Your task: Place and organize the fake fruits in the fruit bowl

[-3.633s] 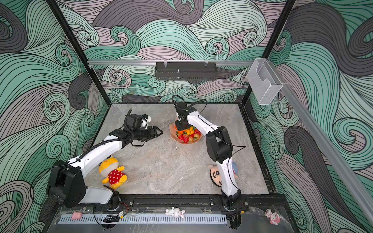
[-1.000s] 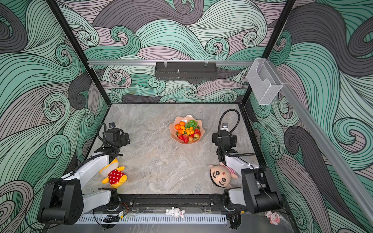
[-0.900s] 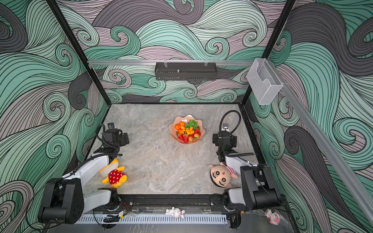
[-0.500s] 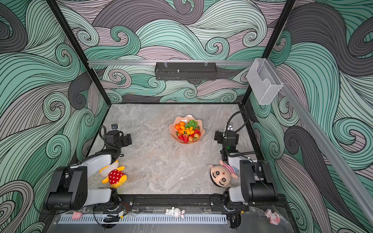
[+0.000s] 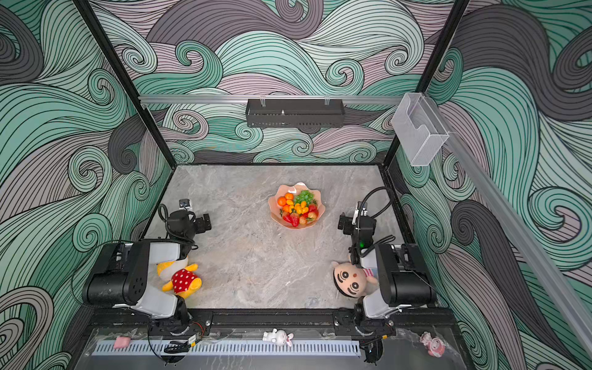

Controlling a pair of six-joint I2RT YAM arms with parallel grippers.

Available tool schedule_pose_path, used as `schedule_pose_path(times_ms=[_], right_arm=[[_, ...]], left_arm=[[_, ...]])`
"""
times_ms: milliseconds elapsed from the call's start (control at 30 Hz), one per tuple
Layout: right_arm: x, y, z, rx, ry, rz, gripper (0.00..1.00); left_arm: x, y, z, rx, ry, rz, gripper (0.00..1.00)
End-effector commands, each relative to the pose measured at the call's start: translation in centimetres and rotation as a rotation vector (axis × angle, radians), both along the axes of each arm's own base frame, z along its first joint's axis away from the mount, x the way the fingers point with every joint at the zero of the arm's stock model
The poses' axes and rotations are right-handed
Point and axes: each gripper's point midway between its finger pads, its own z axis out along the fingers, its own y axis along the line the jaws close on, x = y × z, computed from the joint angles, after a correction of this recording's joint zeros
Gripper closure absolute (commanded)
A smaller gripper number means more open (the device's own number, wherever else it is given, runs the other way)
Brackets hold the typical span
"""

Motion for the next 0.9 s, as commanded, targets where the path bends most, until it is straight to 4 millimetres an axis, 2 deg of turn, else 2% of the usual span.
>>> schedule_pose_path(times_ms=[0, 867], right_arm=[[1.00, 0.48, 1.27, -0.012, -0.039, 0.025, 0.00], [1.21, 1.14, 1.25, -0.046, -0.023, 0.040, 0.00]], left_arm=[[1.37, -0.51, 1.58, 0.003, -0.050, -0.042, 0.01], [1.33, -0.66, 1.56, 0.021, -0.043, -0.039, 0.01]])
